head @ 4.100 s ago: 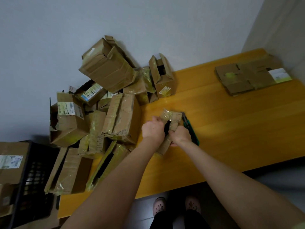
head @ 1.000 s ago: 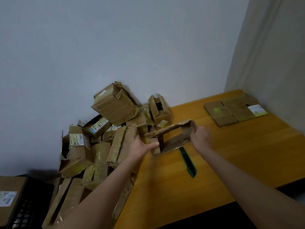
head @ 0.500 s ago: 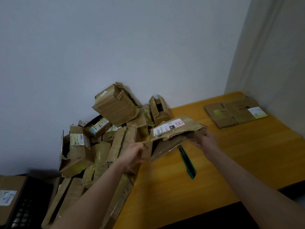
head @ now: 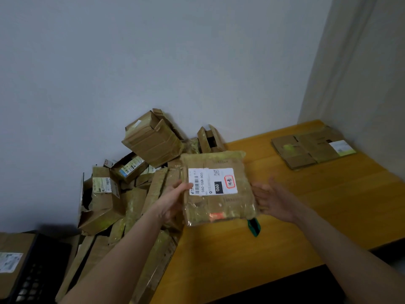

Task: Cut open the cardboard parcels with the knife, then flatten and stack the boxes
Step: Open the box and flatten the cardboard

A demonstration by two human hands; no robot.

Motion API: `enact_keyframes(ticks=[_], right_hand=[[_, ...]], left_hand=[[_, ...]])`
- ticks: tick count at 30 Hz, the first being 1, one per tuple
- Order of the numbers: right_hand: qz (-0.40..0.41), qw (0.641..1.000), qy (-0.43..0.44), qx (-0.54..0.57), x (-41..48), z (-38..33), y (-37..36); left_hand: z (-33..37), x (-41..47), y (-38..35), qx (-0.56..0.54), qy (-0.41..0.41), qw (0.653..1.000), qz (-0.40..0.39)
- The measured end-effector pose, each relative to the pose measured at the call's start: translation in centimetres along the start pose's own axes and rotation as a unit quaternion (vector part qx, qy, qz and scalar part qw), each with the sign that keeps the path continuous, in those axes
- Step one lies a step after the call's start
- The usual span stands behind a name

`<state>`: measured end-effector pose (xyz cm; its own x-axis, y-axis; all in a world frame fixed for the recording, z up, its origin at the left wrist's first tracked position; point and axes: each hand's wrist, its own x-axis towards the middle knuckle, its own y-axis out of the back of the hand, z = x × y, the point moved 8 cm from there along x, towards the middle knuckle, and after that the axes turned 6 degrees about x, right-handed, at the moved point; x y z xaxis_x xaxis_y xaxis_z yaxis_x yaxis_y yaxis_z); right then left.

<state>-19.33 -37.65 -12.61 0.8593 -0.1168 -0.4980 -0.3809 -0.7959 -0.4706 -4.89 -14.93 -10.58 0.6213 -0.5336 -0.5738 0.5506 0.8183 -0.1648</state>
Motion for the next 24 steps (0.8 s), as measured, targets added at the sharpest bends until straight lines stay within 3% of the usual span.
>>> enact_keyframes(ticks=[3, 7, 13, 19, 24], right_hand=[[0.066, 0.99, -0.005, -0.123, 0.6, 0.3, -0.1], [0.087, 0.987, 0.023, -0.136, 0.8, -0.1, -1.2], [0.085, 0.98, 0.069, -0.163, 1.1, -0.8, -1.7], [0.074, 0.996, 0.042, -0.007, 1.0, -1.0, 0.2], [0.135, 0.957, 0.03, -0.256, 0.6, -2.6, -1.1]], left_hand=[[0.6, 0.1, -0.9, 0.018, -0.031, 0.998, -0.044], [1.3, -0.2, -1.8, 0.077, -0.067, 0.992, -0.074], [2.8, -0.3, 0.1, 0.245, -0.155, 0.954, 0.077], [4.1, -1.1, 0.7, 0.399, -0.224, 0.877, 0.146], [4.9, -2.2, -1.2, 0.48, -0.274, 0.818, 0.159]])
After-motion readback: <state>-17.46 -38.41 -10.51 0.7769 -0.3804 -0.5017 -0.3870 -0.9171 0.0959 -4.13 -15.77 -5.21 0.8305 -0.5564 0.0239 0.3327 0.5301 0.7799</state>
